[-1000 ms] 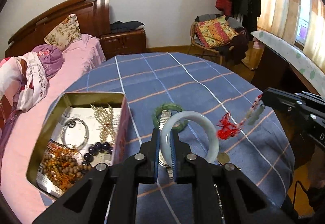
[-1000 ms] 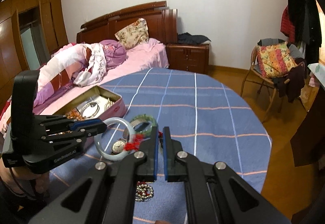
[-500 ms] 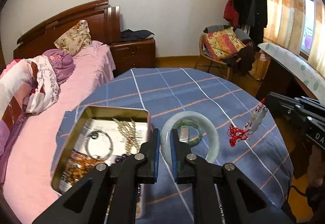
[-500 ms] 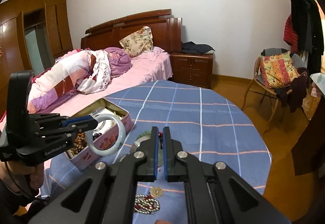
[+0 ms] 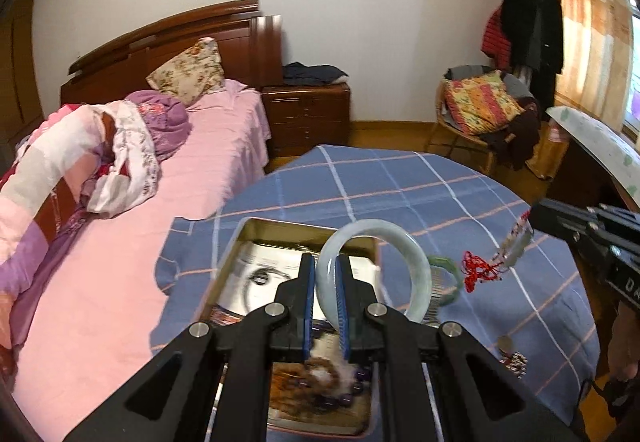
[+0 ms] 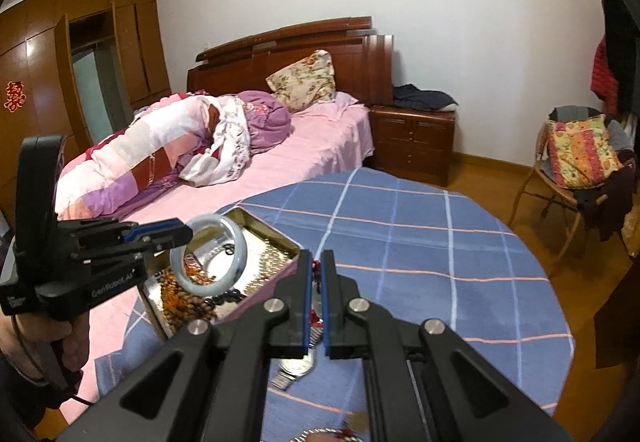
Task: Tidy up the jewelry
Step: 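Carry the white bangle and red-string pendant over the tin with both grippers, then open both grippers to drop the bangle and pendant into the tin, then grasp the gold bead chain on the table with the right gripper, then grasp the red-tasseled coin pendant with the left gripper while the right holds the gold chain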
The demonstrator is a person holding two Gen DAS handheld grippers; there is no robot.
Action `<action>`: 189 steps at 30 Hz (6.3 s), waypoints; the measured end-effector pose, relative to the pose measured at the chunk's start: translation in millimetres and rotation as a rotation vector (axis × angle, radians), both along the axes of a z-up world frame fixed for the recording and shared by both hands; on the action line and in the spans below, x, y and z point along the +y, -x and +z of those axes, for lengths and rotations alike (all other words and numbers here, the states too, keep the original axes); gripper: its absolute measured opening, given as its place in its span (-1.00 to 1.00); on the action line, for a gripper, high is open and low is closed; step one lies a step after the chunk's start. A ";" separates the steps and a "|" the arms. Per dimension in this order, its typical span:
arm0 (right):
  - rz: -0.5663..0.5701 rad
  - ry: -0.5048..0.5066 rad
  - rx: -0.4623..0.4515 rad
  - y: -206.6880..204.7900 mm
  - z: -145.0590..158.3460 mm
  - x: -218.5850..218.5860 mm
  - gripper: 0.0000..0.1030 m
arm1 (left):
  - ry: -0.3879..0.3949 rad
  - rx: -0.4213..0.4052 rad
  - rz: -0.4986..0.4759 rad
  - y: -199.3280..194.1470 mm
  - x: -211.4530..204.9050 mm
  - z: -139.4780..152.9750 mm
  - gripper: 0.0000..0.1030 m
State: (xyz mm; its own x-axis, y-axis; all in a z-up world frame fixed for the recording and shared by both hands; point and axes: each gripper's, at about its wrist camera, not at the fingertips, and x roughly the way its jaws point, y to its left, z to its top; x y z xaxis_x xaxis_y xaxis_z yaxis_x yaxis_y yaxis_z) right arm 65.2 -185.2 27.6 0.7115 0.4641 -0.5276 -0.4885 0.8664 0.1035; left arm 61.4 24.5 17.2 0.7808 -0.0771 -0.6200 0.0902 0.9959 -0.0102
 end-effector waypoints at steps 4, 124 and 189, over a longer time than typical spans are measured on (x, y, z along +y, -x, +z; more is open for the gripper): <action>0.030 0.000 0.006 -4.6 0.8 16.0 -0.89 | -0.001 -0.001 0.037 -4.4 17.2 0.1 -0.83; -0.042 0.152 0.298 41.4 -105.3 -31.0 0.02 | 0.035 0.089 -0.007 28.0 -29.0 -46.9 0.27; -0.328 -0.091 0.238 -0.4 -93.5 -128.4 -0.85 | -0.012 0.271 -0.453 10.3 -193.8 -95.0 -0.92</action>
State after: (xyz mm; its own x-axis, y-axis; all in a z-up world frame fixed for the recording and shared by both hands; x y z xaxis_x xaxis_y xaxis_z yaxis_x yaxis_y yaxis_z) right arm 65.6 -313.7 -65.9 0.6921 0.2860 -0.6627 -0.1415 0.9541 0.2641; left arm 51.1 -169.2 -77.9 0.4825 -0.3613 -0.7979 0.5073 0.8579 -0.0817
